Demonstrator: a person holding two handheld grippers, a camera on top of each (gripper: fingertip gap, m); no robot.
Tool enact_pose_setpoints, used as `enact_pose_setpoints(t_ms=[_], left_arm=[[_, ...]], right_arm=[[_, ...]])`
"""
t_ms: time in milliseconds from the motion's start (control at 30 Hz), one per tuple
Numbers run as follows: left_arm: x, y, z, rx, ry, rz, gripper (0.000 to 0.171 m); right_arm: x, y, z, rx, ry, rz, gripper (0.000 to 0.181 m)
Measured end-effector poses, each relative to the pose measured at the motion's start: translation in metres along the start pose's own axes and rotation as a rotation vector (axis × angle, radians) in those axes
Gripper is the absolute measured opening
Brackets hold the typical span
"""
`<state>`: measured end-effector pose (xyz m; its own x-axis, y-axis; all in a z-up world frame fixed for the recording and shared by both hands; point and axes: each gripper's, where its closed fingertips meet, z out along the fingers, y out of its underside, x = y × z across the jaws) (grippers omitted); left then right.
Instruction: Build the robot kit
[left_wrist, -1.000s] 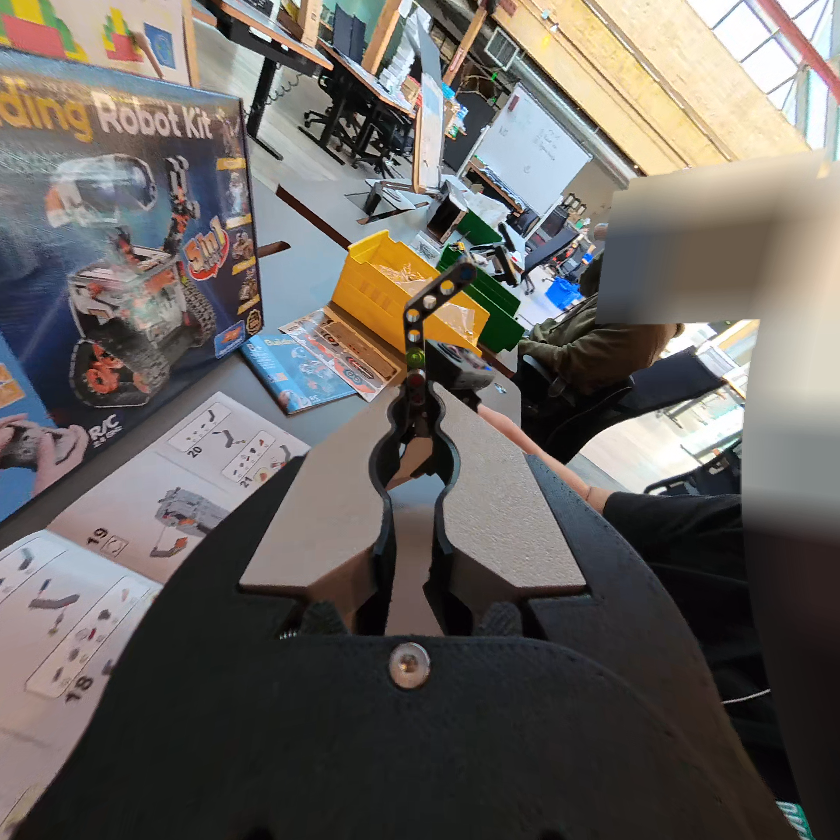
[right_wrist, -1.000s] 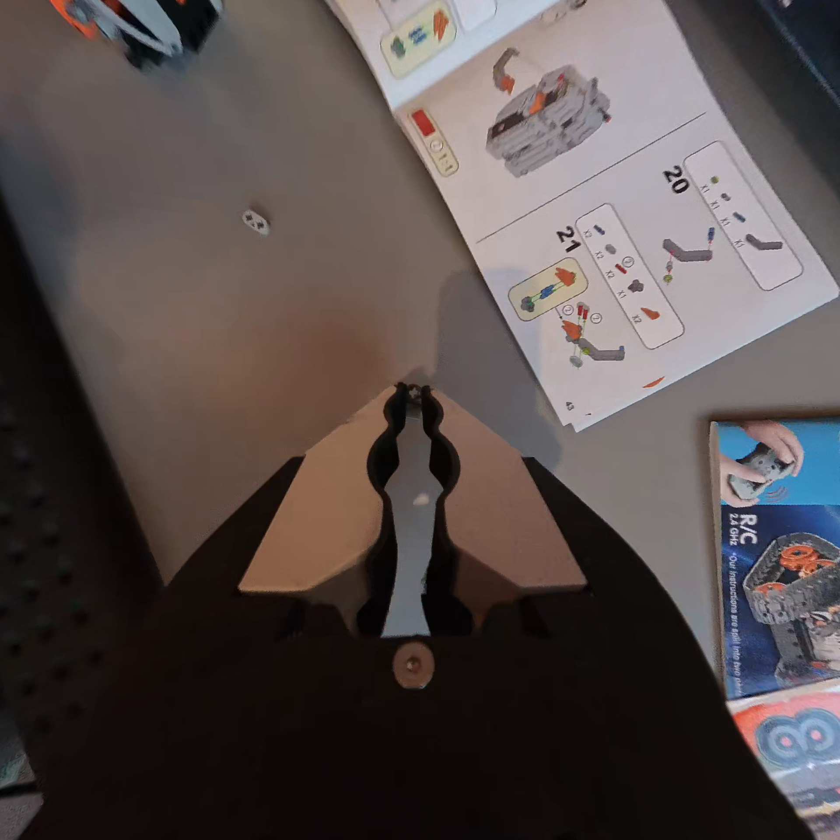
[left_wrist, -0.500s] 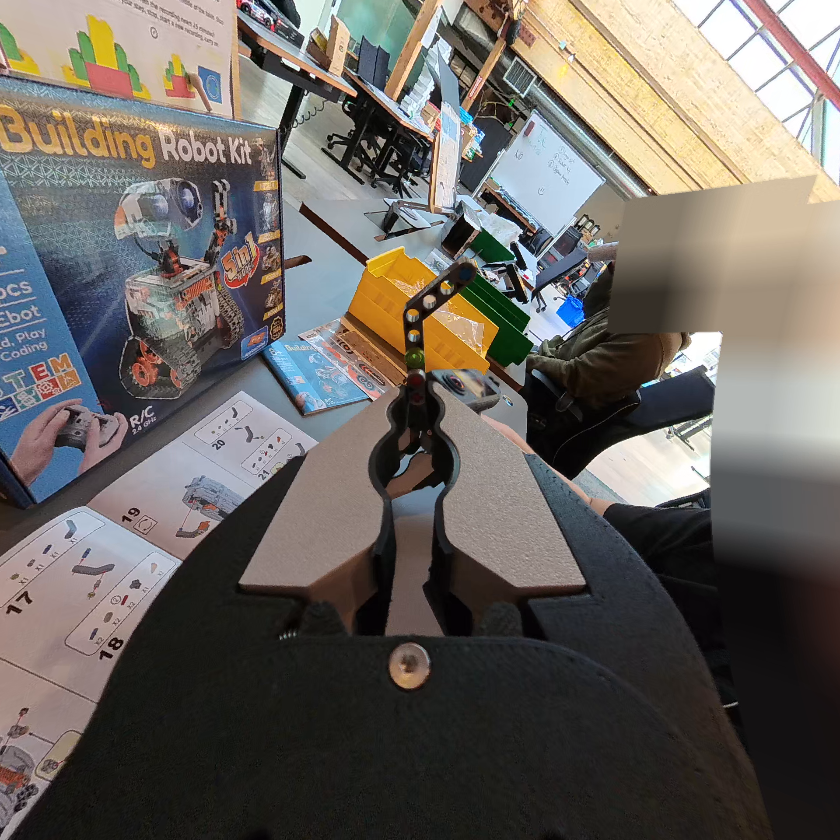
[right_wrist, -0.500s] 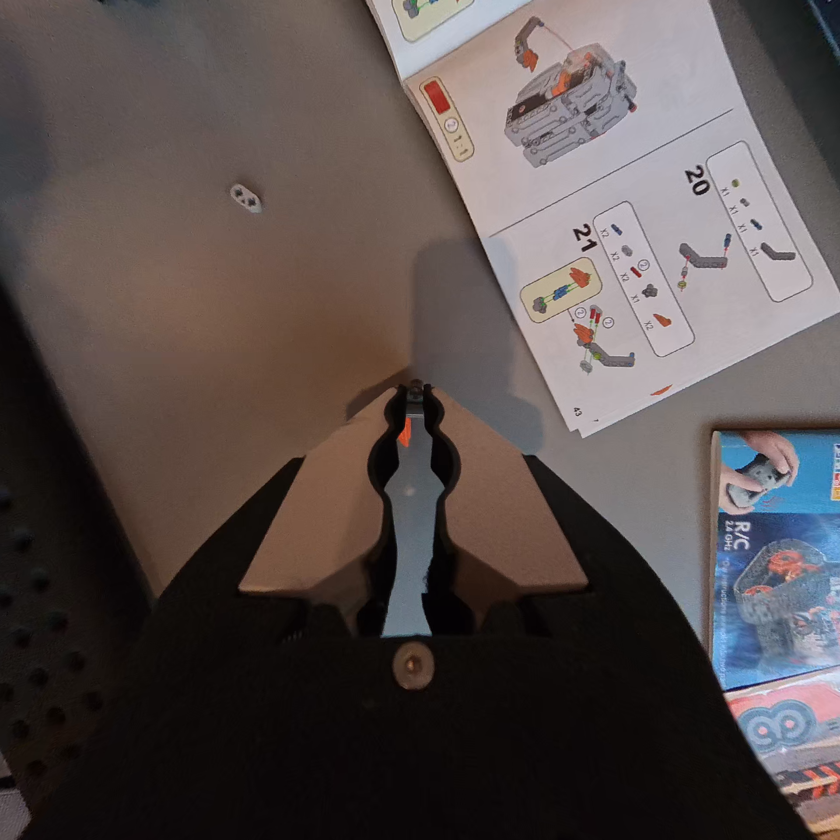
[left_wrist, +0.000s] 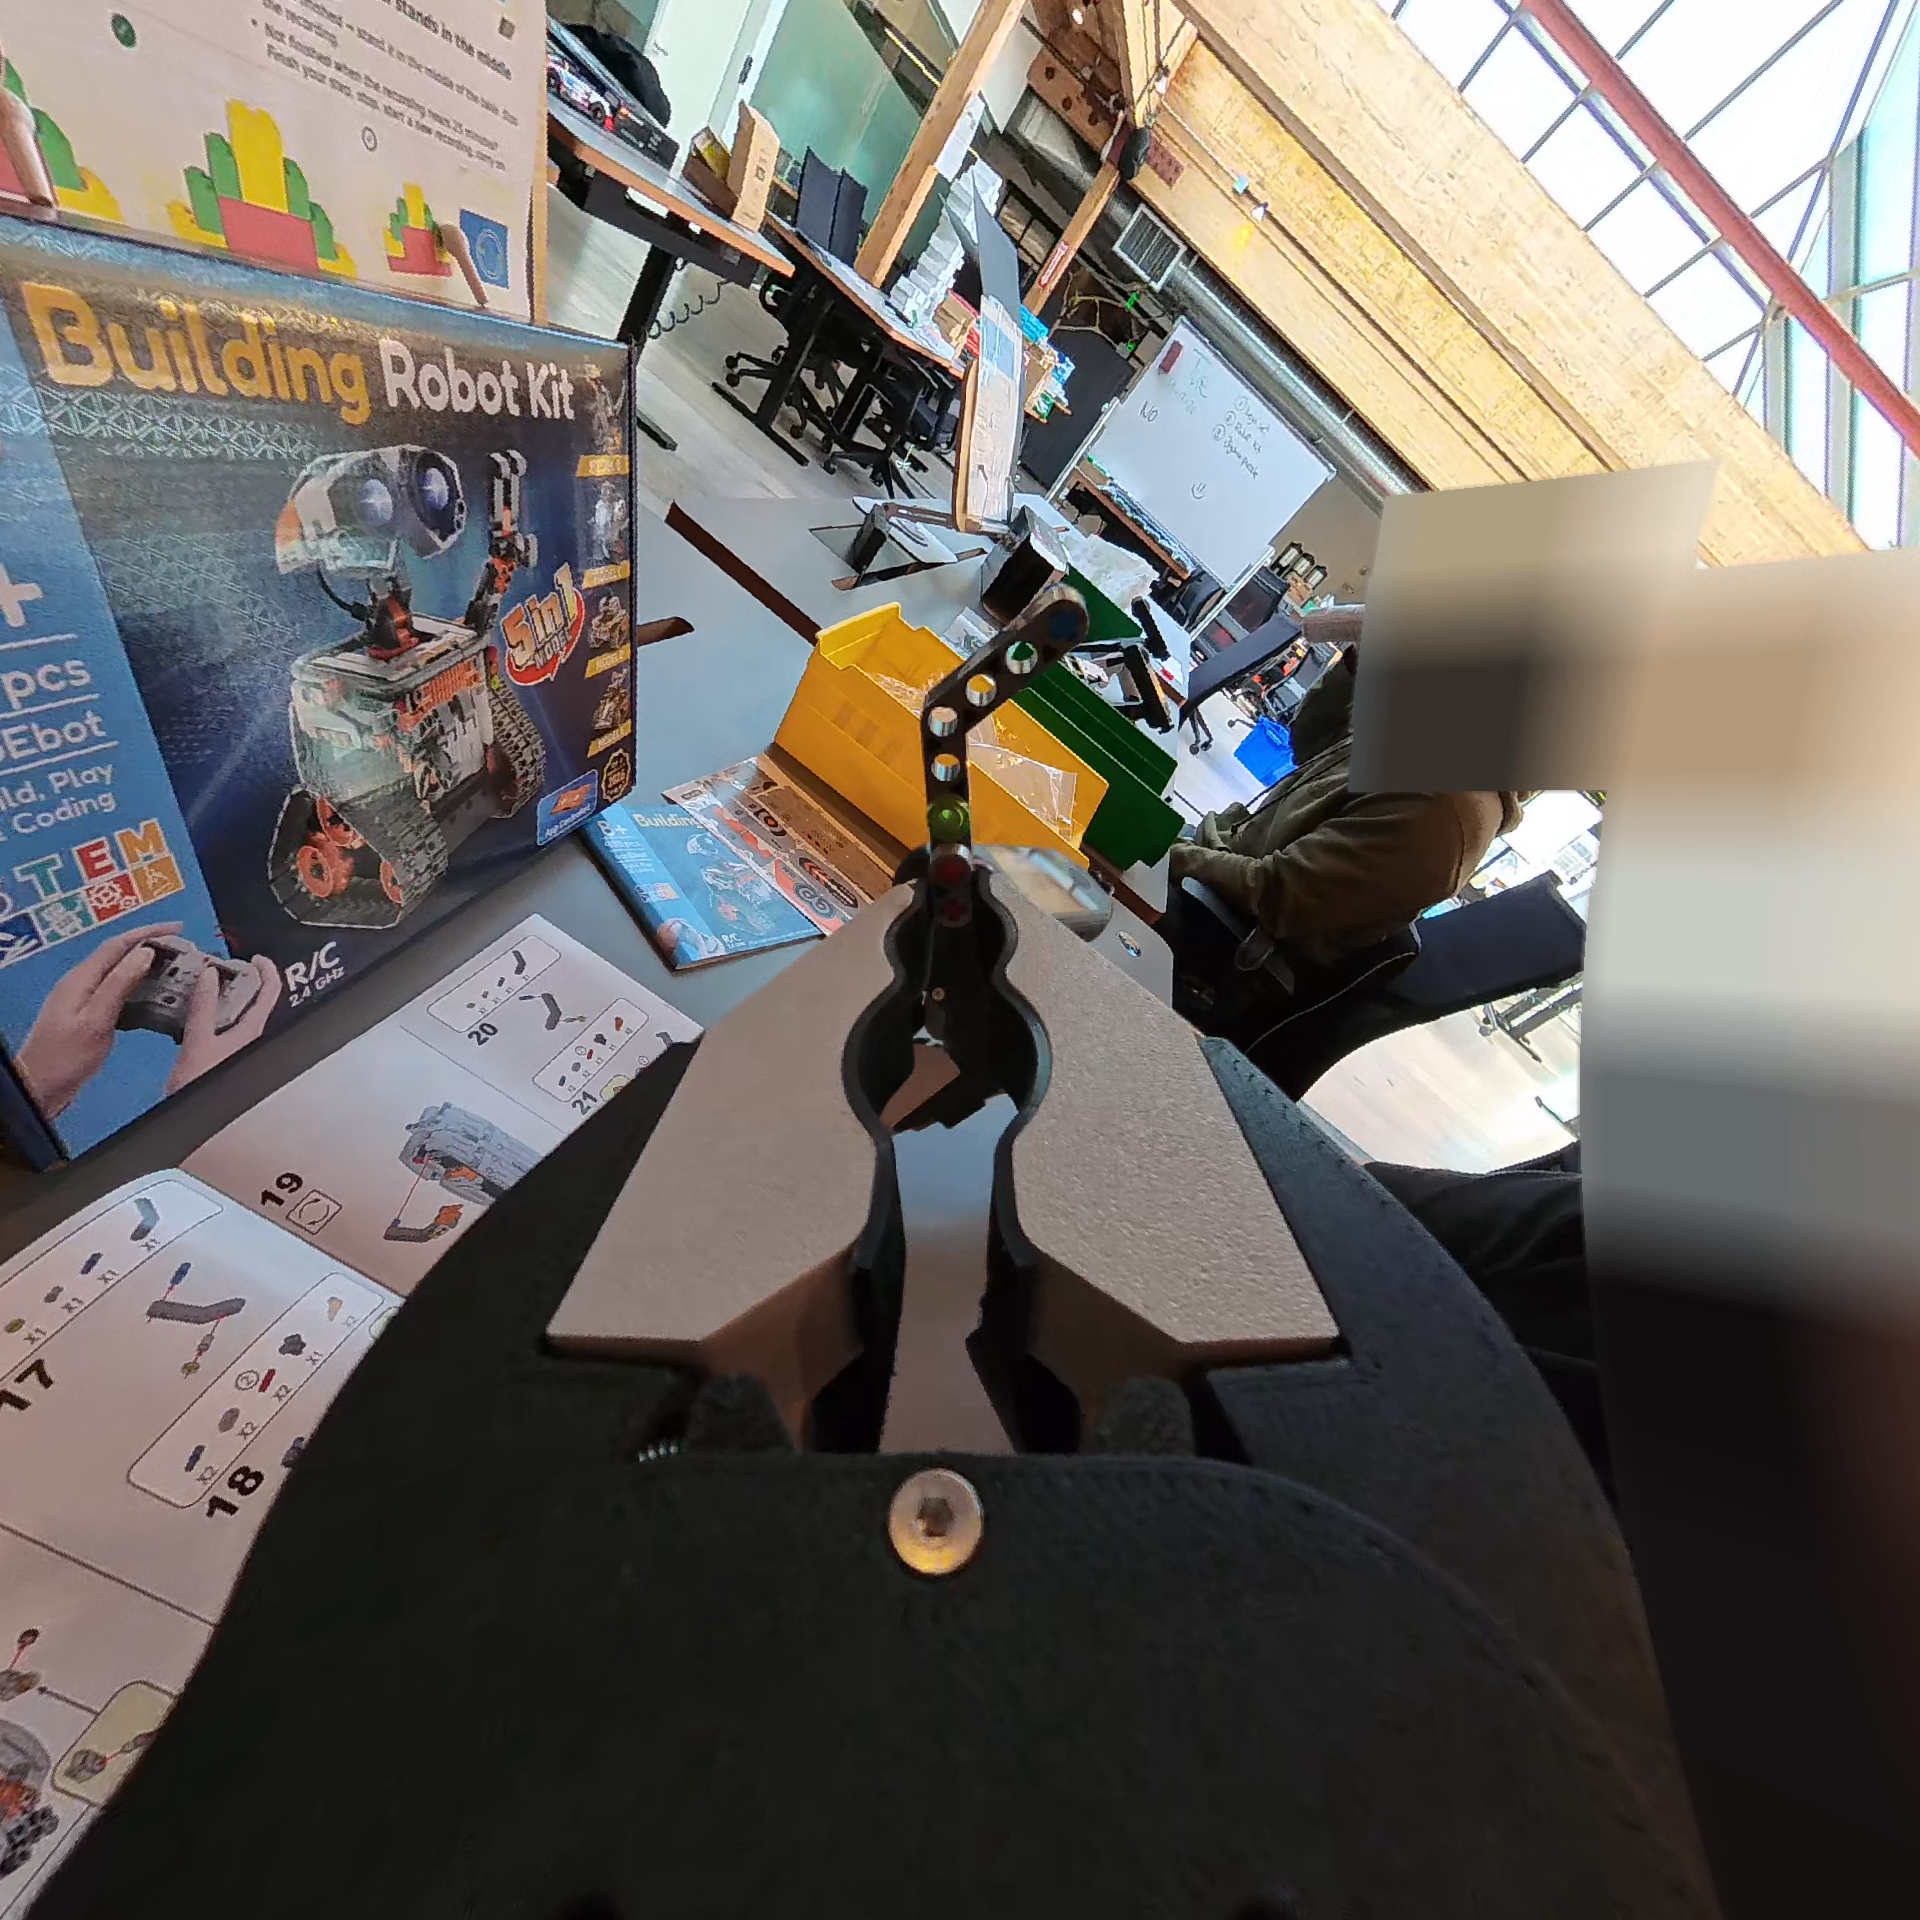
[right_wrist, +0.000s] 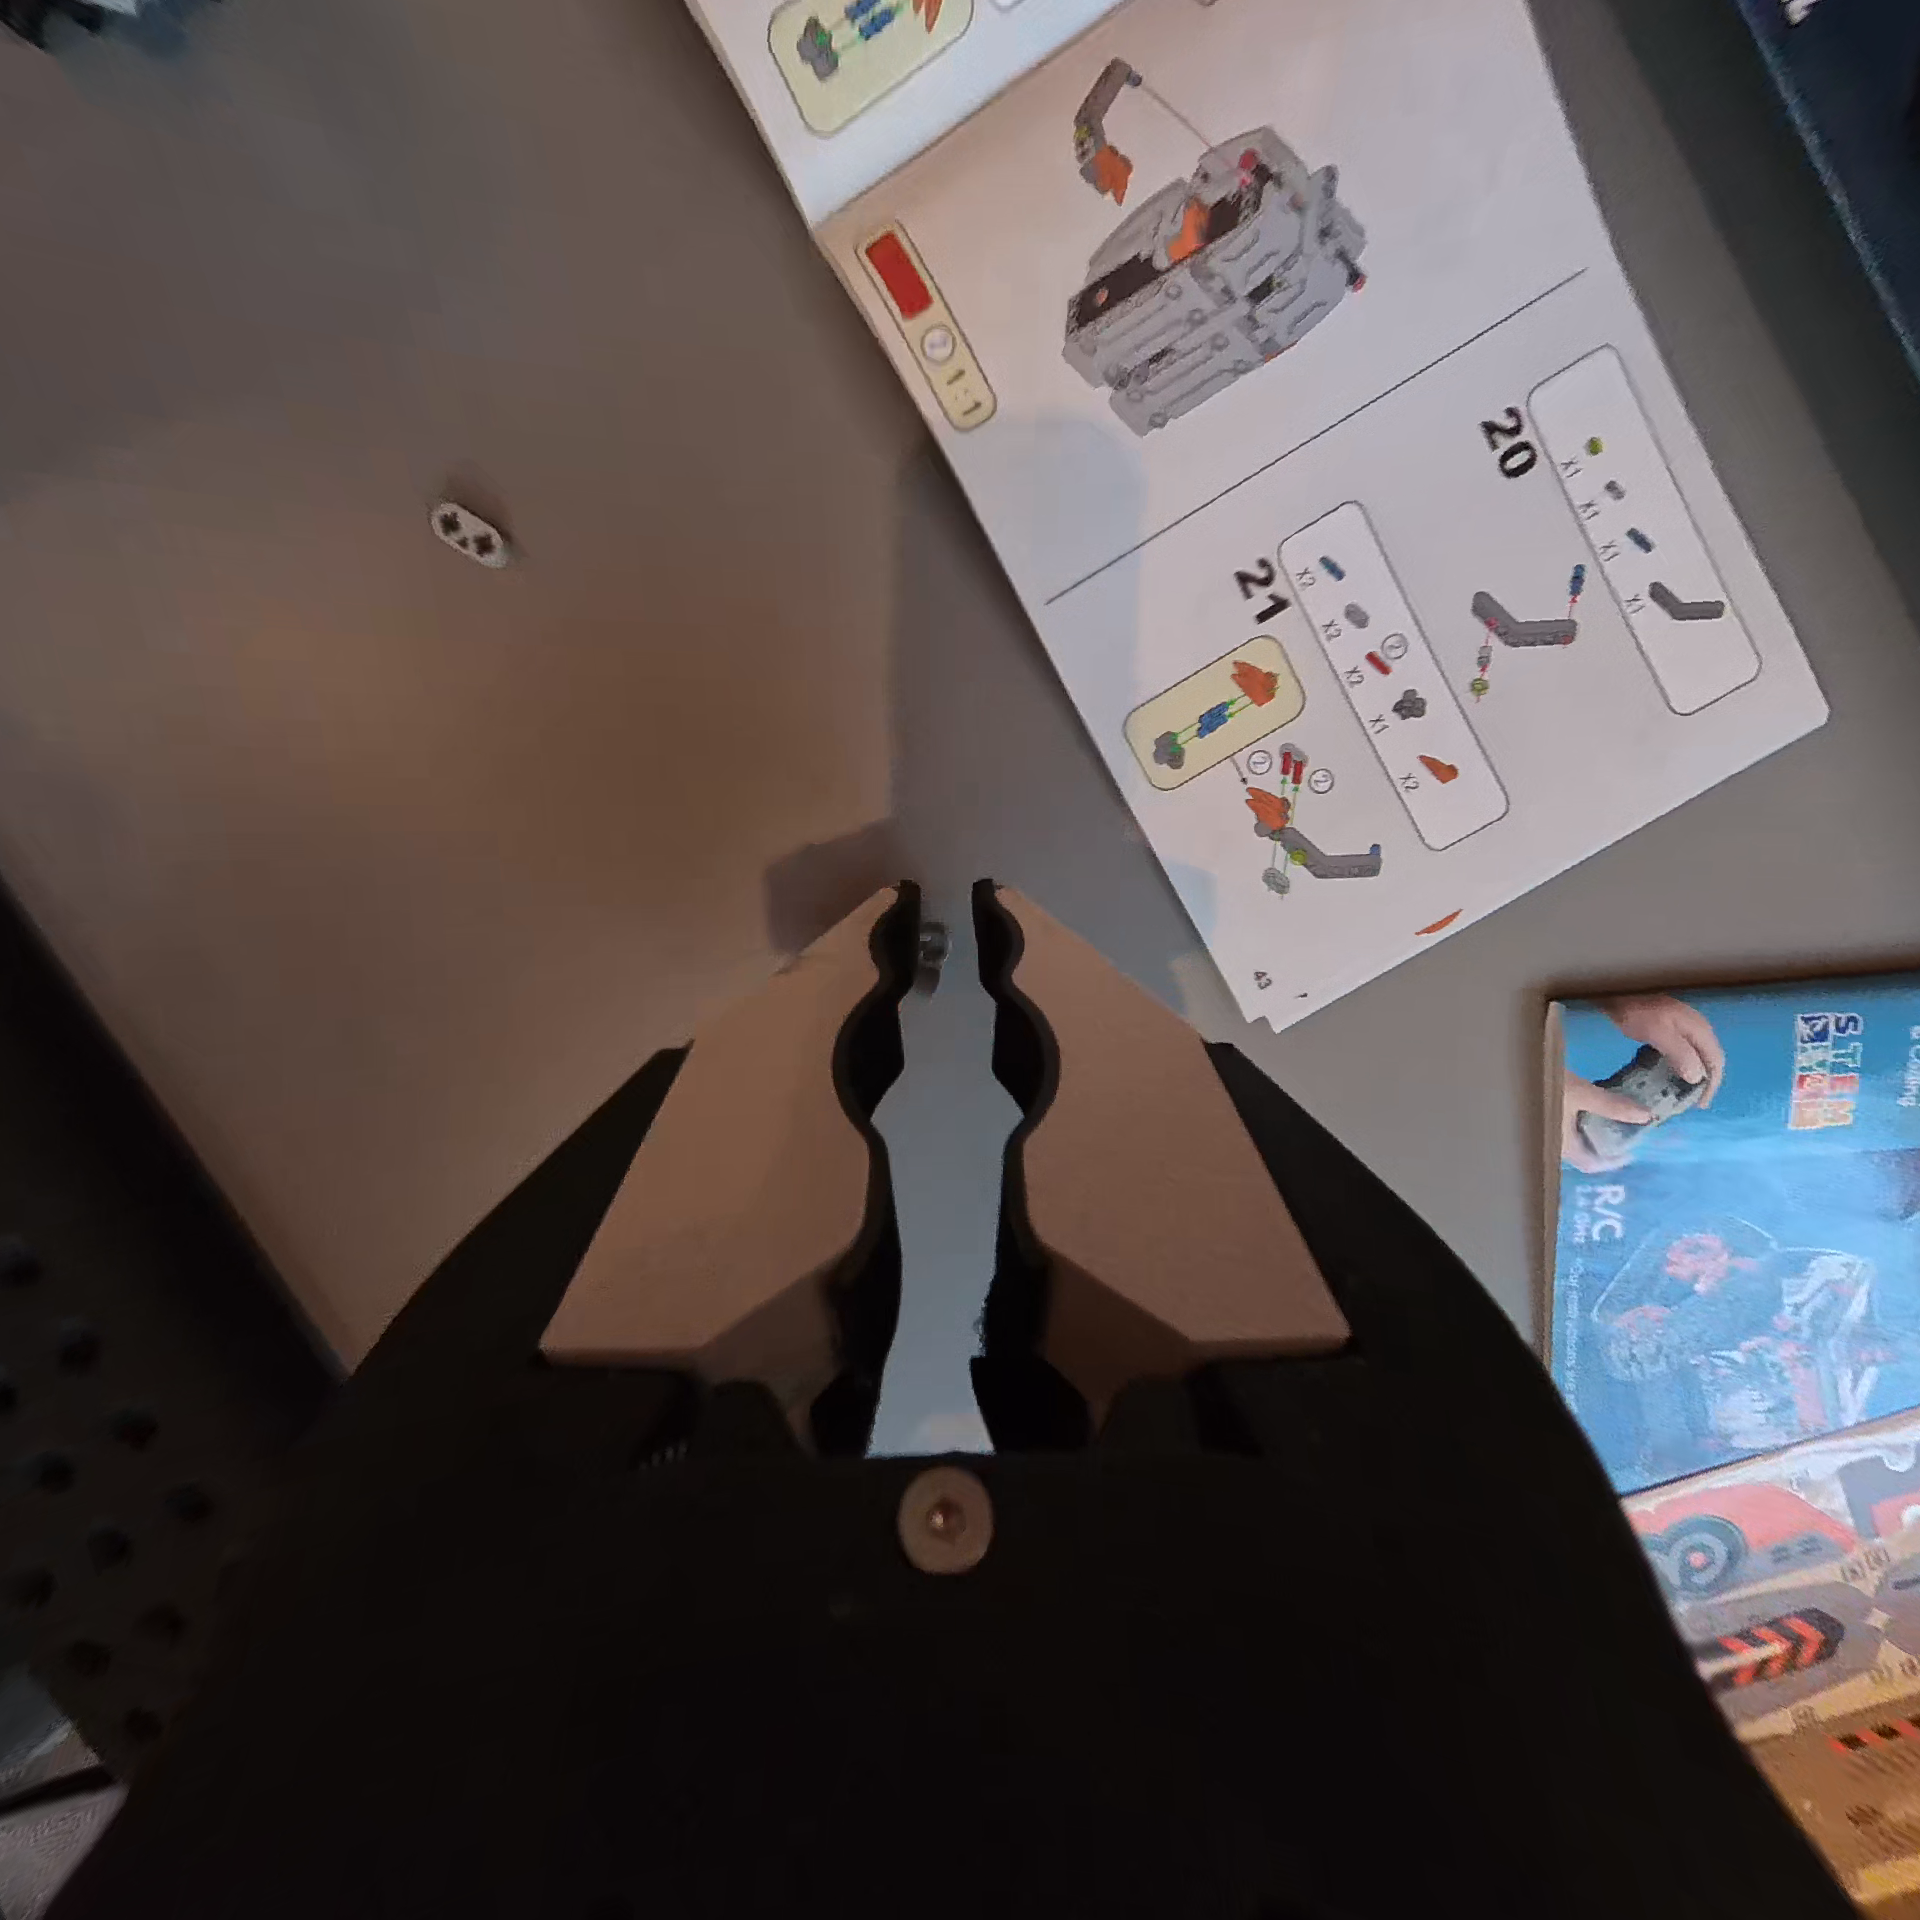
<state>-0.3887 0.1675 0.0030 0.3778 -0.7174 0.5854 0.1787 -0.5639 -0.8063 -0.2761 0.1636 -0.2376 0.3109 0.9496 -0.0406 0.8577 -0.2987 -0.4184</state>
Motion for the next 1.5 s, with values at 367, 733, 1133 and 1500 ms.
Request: enact_pose_setpoints(t_ms=[367,733,1133,1500], left_arm=[[0.001,0.001,0.002,-0.006,0.021,-0.015,0.005],[0.004,0.003,0.005,-0.016,0.027,-0.015,0.005],[0.003,0.0,0.0,-0.001,0.026,-0.018,0.005],[-0.011,-0.016,-0.029,0.106,-0.015,-0.048,0.005]], right_arm=[[0.001,0.002,-0.003,-0.03,0.076,0.131,0.013],[-0.001,0.014,0.005,-0.067,0.088,0.158,0.014],[-0.004,0.006,-0.001,0.022,0.014,0.165,0.006],[0.008,-0.15,-0.111,0.888,-0.962,0.602,0.006]])
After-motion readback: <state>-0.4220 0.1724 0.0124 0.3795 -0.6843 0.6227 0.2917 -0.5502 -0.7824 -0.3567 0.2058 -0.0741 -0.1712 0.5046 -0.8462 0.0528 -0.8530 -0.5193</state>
